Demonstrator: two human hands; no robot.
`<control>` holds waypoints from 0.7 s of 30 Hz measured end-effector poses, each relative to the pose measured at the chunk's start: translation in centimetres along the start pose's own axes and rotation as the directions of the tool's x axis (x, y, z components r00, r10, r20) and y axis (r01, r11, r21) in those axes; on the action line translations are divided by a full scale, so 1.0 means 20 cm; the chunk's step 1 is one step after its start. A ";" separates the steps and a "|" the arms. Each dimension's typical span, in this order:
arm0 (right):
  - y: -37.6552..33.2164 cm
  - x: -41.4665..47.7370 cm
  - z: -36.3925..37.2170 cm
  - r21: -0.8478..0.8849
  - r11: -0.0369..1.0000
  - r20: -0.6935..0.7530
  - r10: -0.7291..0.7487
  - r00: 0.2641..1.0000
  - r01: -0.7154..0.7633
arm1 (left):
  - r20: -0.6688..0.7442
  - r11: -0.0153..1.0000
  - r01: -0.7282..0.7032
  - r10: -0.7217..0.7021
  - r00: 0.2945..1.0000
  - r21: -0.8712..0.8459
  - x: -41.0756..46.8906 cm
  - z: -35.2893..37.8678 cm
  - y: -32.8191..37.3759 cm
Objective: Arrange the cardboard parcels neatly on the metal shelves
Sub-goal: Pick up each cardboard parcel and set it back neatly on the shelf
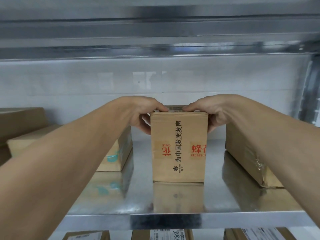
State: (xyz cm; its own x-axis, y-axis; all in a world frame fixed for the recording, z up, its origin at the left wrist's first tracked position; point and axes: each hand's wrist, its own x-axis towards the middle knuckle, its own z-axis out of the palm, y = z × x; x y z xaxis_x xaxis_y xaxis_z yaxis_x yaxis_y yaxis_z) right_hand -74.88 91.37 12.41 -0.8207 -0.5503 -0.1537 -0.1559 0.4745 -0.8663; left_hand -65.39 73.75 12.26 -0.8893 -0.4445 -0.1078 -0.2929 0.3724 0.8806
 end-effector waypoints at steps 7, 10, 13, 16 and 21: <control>0.02 -0.04 -0.01 0.014 0.997 0.001 -0.081 0.997 0.081 | -0.022 0.998 -0.053 0.053 0.998 -0.020 -0.04 -0.02 -0.02; 0.03 -0.07 0.00 0.088 0.984 -0.046 -0.152 0.987 0.155 | -0.019 0.994 -0.061 0.059 0.998 -0.095 -0.06 -0.03 -0.05; 0.06 -0.10 0.02 0.225 0.945 -0.143 -0.208 0.968 0.236 | -0.015 0.975 -0.106 0.105 0.994 -0.196 -0.10 -0.04 -0.07; 0.11 -0.12 0.06 0.309 0.914 -0.202 -0.208 0.957 0.264 | -0.051 0.952 -0.109 0.099 0.994 -0.285 -0.13 -0.02 -0.14; 0.25 -0.07 0.16 0.319 0.915 -0.248 -0.172 0.953 0.247 | -0.082 0.894 -0.035 -0.003 0.997 -0.447 -0.11 0.07 -0.31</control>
State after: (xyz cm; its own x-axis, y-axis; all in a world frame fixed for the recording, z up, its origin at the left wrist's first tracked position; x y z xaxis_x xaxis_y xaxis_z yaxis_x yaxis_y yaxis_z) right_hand -72.76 92.24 6.69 -0.8920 -0.4358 0.1199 -0.1706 0.0789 -0.9822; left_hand -62.17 73.50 6.38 -0.8566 -0.5111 -0.0716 -0.0737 -0.0163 0.9971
